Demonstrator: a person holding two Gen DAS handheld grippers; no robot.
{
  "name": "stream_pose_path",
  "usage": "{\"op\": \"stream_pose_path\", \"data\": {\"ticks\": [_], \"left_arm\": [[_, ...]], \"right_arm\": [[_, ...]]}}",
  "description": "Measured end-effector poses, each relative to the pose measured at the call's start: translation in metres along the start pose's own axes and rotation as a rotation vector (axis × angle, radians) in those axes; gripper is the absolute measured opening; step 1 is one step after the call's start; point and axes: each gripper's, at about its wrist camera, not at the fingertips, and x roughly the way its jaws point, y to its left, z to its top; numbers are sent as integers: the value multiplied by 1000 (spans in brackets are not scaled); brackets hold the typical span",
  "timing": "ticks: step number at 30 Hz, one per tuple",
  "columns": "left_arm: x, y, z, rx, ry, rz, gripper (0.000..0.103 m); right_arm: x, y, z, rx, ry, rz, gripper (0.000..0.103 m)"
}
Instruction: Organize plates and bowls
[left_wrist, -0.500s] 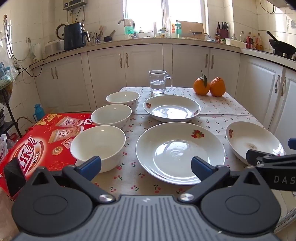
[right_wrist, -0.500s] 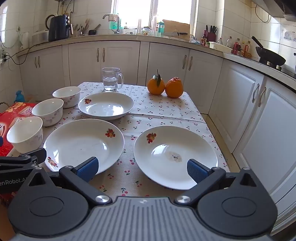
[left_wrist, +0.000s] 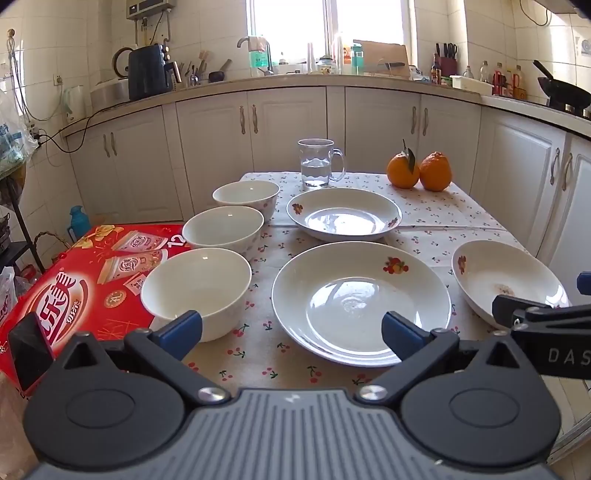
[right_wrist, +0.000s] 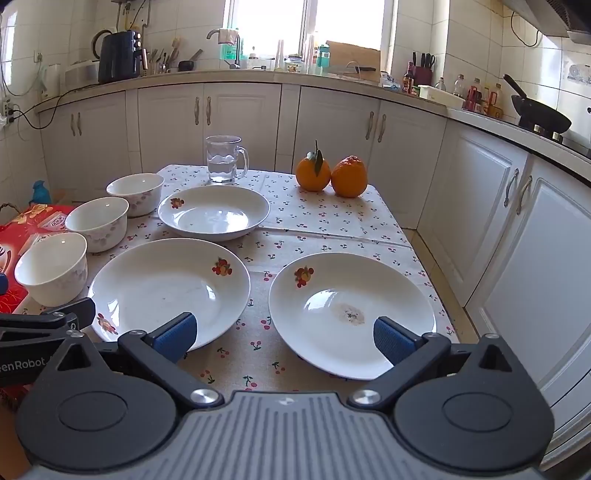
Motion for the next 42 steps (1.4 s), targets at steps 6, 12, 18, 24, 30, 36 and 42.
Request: {"op": "stream_pose_path", "data": {"ticks": [6,12,18,24,30,36,42], "left_arm": [[0,0,0,0,1,0,102],[1,-1,-1,-1,2,1,102],[1,-1,-2,-2,3,1,102],[1,0,-2,-1,2,1,102],[1,0,-2,-3,2,0,102],[2,0,-2,-2,3,0,102],[2,1,-3,-4,5,0,102]], "right_arm": [[-2,-4,-2,2,-6,6,103],[-2,-4,-2,2,-8,7,103],[-3,-5,-4,4,-10,8,103],[-3,-4,-4,3,-11,8,103],[-3,-4,-3,3,-12,7,103],[-3,-4,-3,2,-12,8,103],[-3,-3,-3,2,-12,7,103]]}}
